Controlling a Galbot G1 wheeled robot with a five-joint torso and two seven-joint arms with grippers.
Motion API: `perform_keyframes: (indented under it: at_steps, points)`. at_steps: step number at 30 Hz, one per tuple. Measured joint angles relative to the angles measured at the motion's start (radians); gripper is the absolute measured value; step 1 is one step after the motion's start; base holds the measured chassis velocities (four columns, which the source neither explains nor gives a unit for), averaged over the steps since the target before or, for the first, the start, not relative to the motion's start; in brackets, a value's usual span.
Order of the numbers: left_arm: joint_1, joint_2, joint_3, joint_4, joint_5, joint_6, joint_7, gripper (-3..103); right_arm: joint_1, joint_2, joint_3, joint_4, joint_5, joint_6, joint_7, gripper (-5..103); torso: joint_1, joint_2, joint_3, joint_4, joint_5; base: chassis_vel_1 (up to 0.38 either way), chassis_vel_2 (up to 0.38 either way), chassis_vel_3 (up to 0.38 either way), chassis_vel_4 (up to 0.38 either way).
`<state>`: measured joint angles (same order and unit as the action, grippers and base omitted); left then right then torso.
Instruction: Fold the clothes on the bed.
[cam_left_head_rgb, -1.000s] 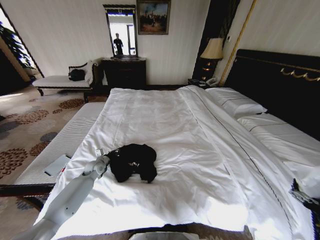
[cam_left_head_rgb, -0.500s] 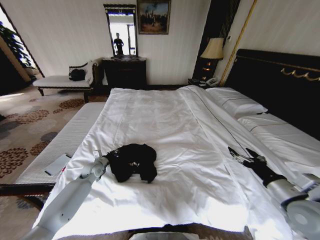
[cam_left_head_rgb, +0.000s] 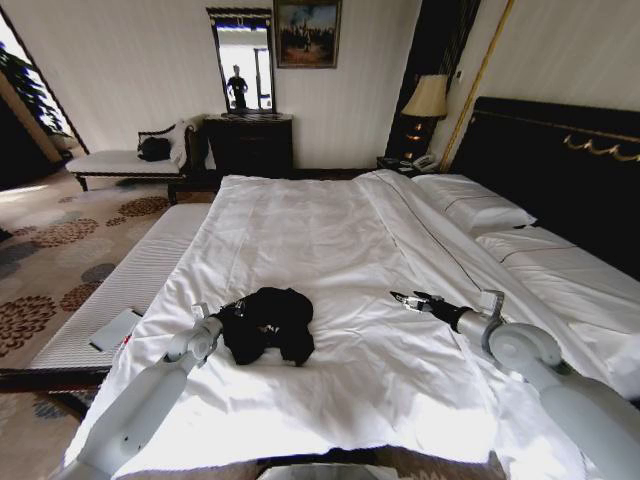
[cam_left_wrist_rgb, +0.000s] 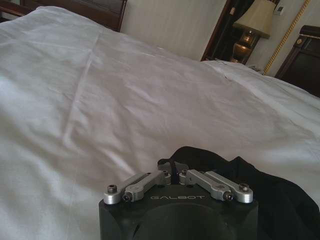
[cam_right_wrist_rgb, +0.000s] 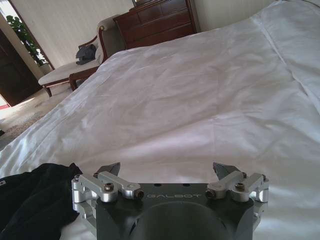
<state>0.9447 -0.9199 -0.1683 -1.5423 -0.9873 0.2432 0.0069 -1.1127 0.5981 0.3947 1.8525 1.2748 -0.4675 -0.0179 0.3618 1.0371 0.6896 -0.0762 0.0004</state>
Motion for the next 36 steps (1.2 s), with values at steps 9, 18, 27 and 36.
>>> perform_keyframes:
  at_steps: [9,18,27,36]
  points:
    - [0.014,-0.009,0.006,0.0,-0.001,0.002,0.0,2,0.426,0.111,-0.423,-0.249,-0.013,0.071,-0.061,100,0.0,0.0,0.0,0.001,-0.0015,0.0,0.0,0.0,0.0]
    - [0.04,0.007,-0.009,-0.027,-0.009,0.005,0.0,2,0.604,0.259,-0.63,-0.423,-0.056,0.074,-0.079,100,0.0,0.0,0.0,0.001,-0.0007,0.0,0.0,0.0,0.0]
    - [0.052,0.025,-0.013,-0.054,-0.022,0.007,0.0,2,0.762,0.339,-0.814,-0.561,-0.114,0.069,-0.113,100,0.0,0.0,0.0,0.0005,-0.0008,0.0,0.0,0.0,0.0]
    - [0.098,0.032,-0.046,-0.09,-0.023,0.013,0.0,2,0.853,0.424,-0.925,-0.67,-0.126,0.07,-0.117,100,0.0,0.0,0.0,0.0008,-0.0005,0.0,0.0,0.0,0.0]
